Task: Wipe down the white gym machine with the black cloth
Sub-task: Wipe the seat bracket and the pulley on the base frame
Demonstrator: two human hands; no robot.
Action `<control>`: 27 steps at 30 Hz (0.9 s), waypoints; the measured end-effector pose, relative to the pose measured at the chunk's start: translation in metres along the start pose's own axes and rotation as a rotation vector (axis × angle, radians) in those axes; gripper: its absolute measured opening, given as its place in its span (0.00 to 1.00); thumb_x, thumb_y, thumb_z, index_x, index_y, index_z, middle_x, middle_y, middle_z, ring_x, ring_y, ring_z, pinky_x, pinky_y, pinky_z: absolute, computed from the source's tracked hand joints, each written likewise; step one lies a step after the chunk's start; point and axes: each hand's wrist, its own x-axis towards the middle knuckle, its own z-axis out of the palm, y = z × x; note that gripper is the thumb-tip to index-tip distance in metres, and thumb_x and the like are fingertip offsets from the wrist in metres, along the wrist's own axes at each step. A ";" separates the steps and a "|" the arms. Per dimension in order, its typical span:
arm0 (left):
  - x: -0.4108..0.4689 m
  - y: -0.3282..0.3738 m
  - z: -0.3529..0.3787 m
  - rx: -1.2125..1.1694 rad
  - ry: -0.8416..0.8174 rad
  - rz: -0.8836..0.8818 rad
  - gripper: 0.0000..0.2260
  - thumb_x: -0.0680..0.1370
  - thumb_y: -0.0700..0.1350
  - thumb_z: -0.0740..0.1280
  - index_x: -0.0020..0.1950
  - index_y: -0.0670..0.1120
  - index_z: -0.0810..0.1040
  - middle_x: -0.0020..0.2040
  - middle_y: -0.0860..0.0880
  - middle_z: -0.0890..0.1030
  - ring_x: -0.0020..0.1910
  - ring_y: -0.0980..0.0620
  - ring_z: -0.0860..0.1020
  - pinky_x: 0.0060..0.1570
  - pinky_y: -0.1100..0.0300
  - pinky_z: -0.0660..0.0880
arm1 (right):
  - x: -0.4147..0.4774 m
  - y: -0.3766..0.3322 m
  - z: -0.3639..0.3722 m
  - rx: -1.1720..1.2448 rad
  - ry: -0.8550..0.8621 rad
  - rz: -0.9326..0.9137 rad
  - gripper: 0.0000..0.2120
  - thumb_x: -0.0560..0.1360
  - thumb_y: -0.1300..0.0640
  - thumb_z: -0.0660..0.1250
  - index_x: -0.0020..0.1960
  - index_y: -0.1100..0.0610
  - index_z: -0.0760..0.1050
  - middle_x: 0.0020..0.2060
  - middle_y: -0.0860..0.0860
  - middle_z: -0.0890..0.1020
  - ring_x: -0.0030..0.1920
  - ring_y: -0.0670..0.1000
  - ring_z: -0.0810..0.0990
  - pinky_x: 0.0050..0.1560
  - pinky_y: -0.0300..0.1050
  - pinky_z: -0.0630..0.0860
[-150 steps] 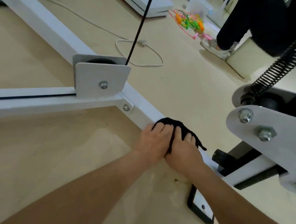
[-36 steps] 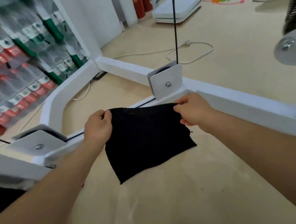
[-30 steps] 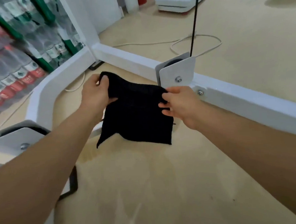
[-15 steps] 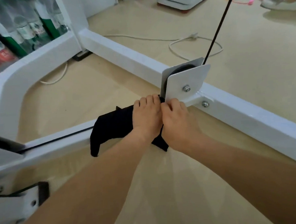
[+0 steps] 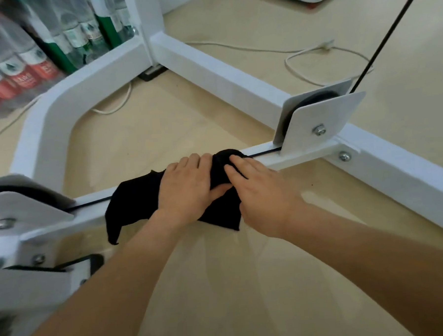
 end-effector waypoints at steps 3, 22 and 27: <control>0.008 0.005 -0.007 -0.025 -0.093 -0.076 0.34 0.72 0.72 0.51 0.61 0.47 0.72 0.50 0.49 0.78 0.48 0.46 0.77 0.44 0.52 0.69 | -0.009 0.011 0.002 -0.008 -0.028 0.050 0.34 0.81 0.56 0.56 0.80 0.56 0.41 0.80 0.51 0.41 0.79 0.50 0.41 0.77 0.47 0.50; -0.066 -0.048 0.010 -0.074 -0.031 -0.169 0.27 0.80 0.58 0.51 0.77 0.48 0.64 0.73 0.48 0.70 0.72 0.47 0.68 0.70 0.48 0.62 | 0.009 -0.069 0.013 0.180 -0.116 0.009 0.39 0.78 0.57 0.61 0.80 0.59 0.40 0.79 0.54 0.37 0.68 0.58 0.71 0.54 0.49 0.71; -0.080 -0.055 -0.004 -0.116 -0.118 -0.345 0.29 0.80 0.59 0.54 0.78 0.48 0.60 0.75 0.45 0.67 0.74 0.43 0.63 0.72 0.41 0.57 | 0.010 -0.075 0.019 0.098 -0.117 -0.031 0.40 0.78 0.60 0.58 0.80 0.53 0.37 0.78 0.45 0.34 0.59 0.57 0.77 0.42 0.47 0.67</control>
